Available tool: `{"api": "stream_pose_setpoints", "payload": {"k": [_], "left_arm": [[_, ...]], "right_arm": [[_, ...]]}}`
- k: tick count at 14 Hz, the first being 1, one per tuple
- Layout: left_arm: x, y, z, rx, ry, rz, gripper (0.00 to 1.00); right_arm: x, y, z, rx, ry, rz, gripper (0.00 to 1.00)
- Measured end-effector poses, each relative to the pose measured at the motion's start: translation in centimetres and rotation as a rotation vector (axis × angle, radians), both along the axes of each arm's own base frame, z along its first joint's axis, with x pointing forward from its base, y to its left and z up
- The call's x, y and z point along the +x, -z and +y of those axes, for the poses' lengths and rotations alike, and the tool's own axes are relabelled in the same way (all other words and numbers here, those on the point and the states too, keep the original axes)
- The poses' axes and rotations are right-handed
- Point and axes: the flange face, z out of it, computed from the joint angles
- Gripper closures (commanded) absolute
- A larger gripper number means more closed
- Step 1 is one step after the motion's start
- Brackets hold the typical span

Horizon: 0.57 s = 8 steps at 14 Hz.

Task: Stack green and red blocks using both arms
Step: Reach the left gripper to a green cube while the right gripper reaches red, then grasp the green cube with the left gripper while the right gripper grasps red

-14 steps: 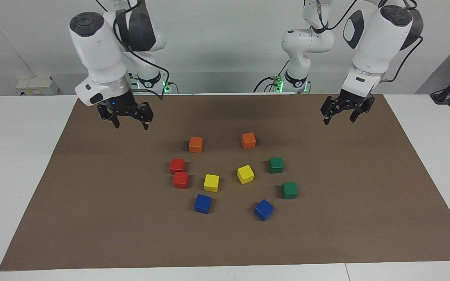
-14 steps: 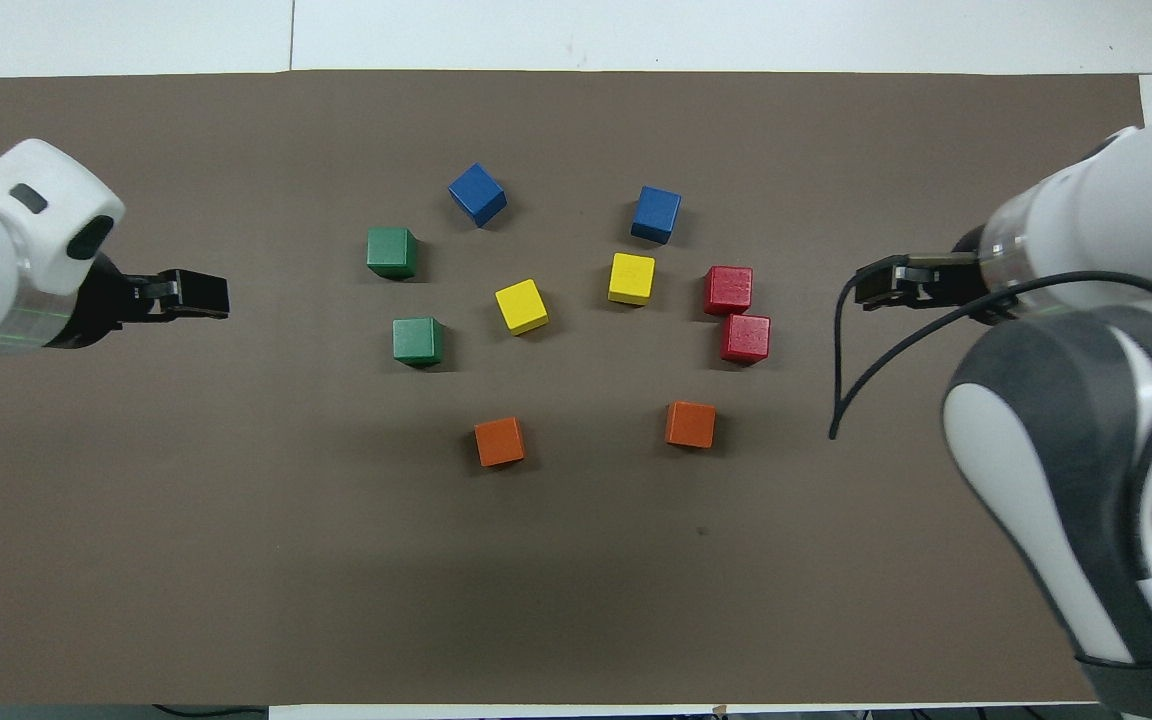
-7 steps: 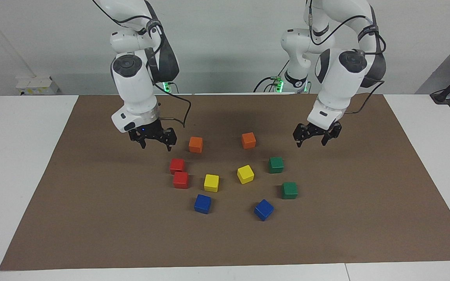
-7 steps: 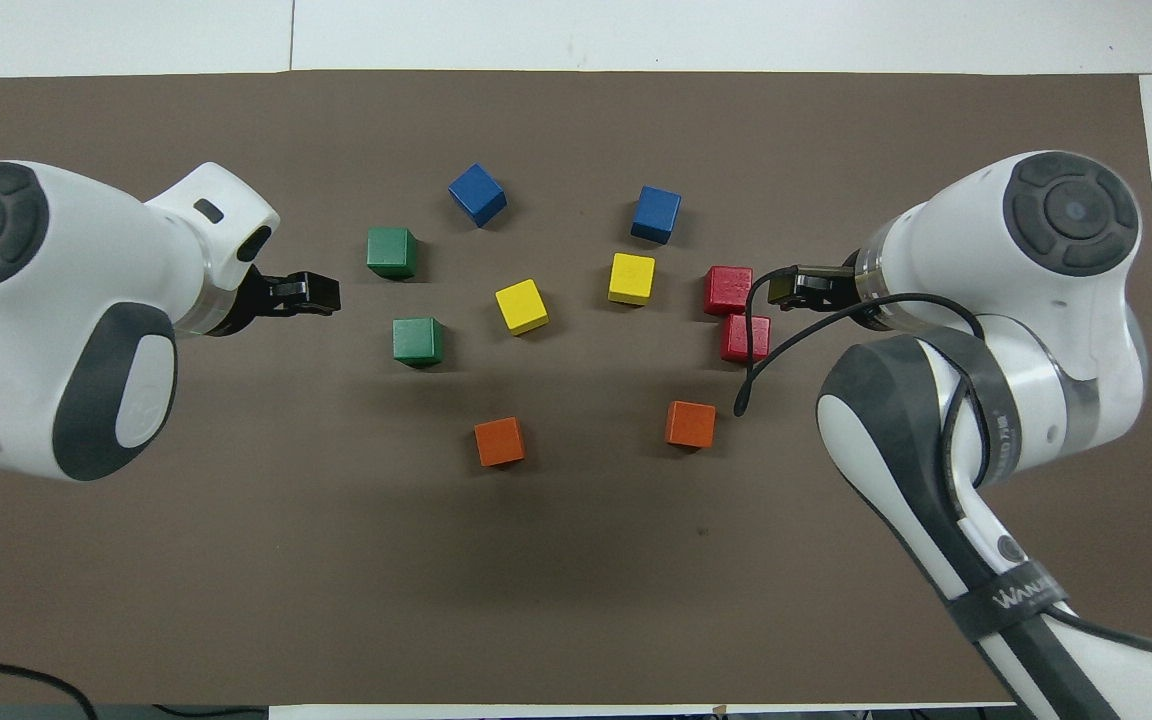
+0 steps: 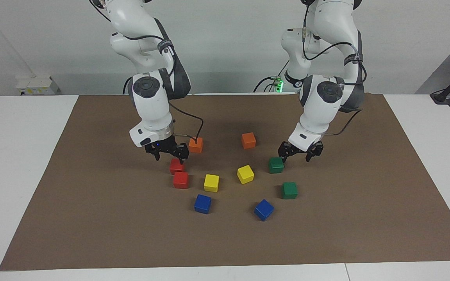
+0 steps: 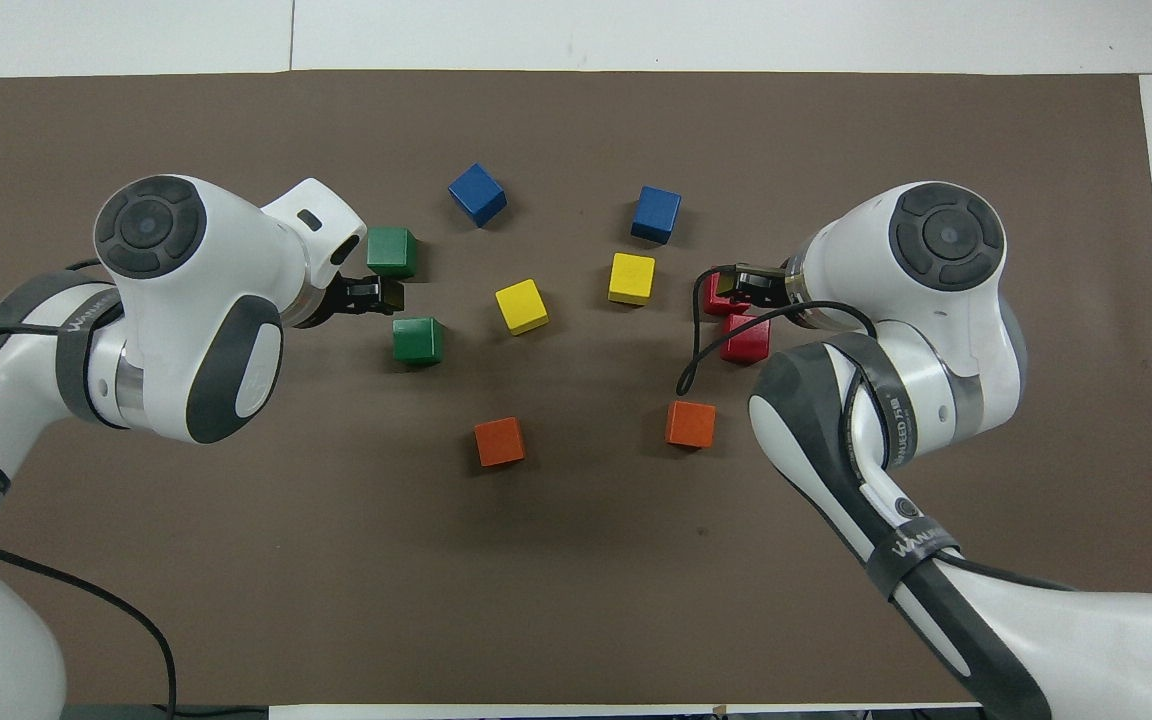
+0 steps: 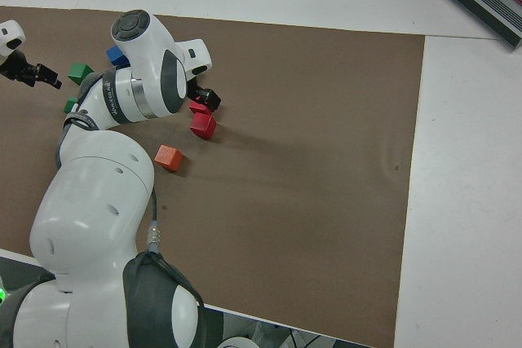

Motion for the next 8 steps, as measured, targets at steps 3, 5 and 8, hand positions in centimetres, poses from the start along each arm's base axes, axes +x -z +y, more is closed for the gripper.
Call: {"api": "stream_pose_setpoints", "payload": {"k": [3,5,8], "left_arm": [[-0.3,2.8,-2.6,-0.002,0.003,0.011,0.0],[-0.5,4.3,-3.5,-0.001,0.003,0.021,0.0],[-0.4,4.7,-3.4,0.001,-0.002,0.026,0.0]], "right_arm": [[0.2,1.3,0.0,0.001,0.005,0.0,0.05],[-0.1,2.3,0.0,0.001,0.005,0.001,0.05],[-1.0,3.8,0.8,-0.001,-0.012,0.009,0.05]]}}
